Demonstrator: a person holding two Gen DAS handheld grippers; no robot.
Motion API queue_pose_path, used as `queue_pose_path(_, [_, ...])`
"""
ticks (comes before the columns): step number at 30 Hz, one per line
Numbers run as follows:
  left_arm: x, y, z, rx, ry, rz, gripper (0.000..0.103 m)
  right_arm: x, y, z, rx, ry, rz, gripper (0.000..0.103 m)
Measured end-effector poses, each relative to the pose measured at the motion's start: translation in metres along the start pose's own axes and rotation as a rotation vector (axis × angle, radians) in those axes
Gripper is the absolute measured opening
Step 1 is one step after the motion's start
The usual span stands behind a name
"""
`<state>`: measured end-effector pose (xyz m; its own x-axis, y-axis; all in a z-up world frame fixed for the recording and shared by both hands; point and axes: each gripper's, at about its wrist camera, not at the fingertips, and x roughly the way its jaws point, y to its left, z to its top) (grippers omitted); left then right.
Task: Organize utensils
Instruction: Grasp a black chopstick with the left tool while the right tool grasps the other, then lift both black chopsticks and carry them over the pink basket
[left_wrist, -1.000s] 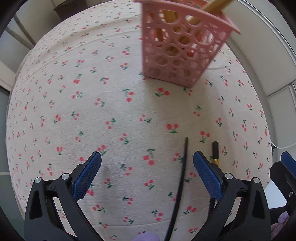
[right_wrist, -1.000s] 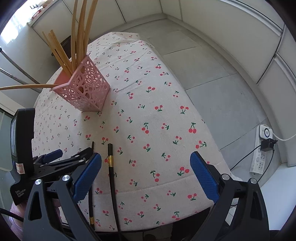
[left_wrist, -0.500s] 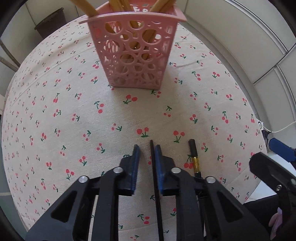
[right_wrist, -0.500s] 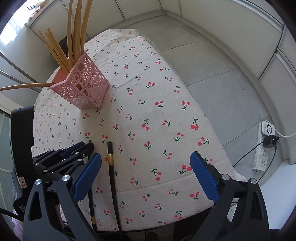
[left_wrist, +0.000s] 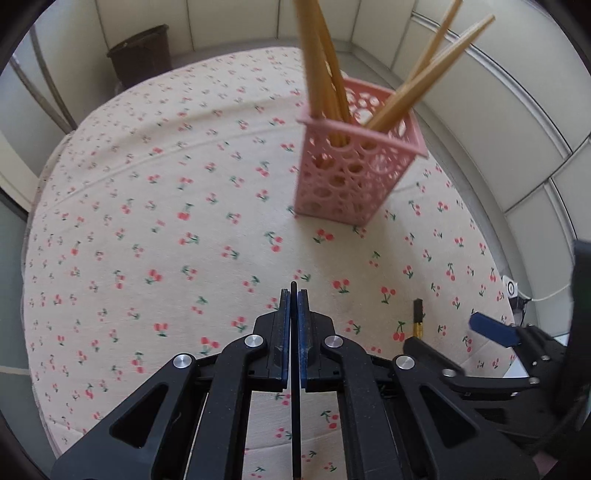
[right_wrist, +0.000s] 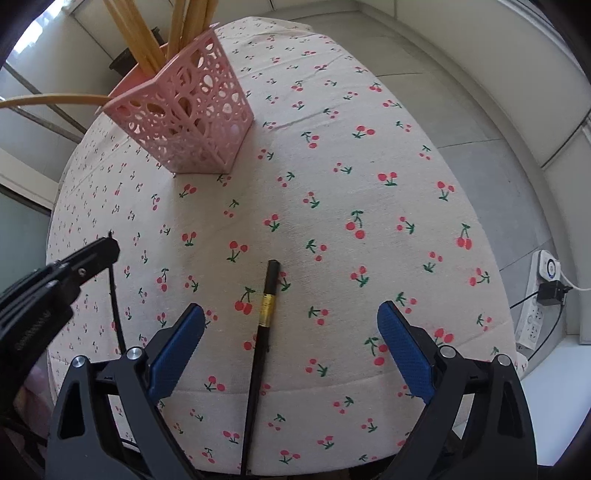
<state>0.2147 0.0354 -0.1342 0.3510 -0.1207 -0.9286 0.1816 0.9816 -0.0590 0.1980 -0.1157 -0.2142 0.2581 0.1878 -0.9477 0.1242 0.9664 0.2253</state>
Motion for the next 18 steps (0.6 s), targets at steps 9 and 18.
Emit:
queue_pose_path(9, [-0.021, 0.019, -0.006, -0.018, -0.065, 0.024, 0.003, 0.012, 0.028, -0.001, -0.071, -0.051, -0.094, 0.012])
queue_pose_path(18, [-0.041, 0.017, -0.006, -0.017, -0.156, -0.016, 0.003, -0.020, 0.010, 0.009, 0.008, -0.170, 0.077, 0.008])
